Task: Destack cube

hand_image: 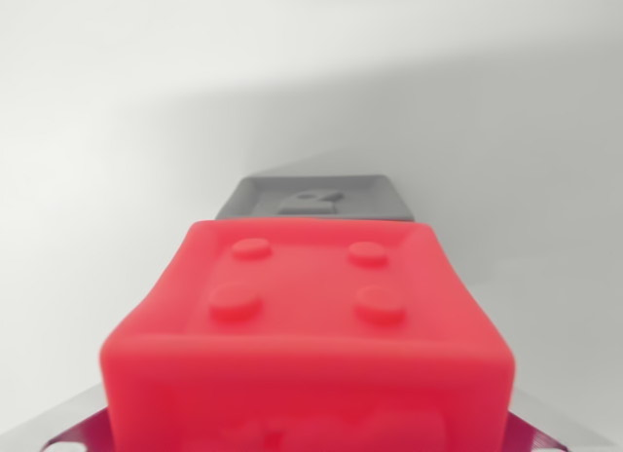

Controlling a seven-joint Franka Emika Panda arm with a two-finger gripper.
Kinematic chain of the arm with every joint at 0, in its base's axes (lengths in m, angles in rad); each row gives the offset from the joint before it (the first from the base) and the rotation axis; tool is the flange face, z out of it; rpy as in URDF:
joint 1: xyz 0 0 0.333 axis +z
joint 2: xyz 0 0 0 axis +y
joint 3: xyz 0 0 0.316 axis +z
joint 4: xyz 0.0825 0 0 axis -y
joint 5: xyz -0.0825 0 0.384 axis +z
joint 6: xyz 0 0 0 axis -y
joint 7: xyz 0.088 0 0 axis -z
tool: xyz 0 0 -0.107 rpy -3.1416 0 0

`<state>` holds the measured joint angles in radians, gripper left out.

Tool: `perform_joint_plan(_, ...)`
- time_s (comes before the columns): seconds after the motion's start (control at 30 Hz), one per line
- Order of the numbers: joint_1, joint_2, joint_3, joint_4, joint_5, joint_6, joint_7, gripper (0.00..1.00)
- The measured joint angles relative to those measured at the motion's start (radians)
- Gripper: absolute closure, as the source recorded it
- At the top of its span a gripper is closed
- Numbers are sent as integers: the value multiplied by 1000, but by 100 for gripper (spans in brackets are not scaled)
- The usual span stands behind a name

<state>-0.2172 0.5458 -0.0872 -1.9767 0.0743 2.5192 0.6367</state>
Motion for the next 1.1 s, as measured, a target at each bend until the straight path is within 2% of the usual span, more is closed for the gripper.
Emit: perform_joint_plan(1.1,8,-166,-14,-3,-14,-157,7,100)
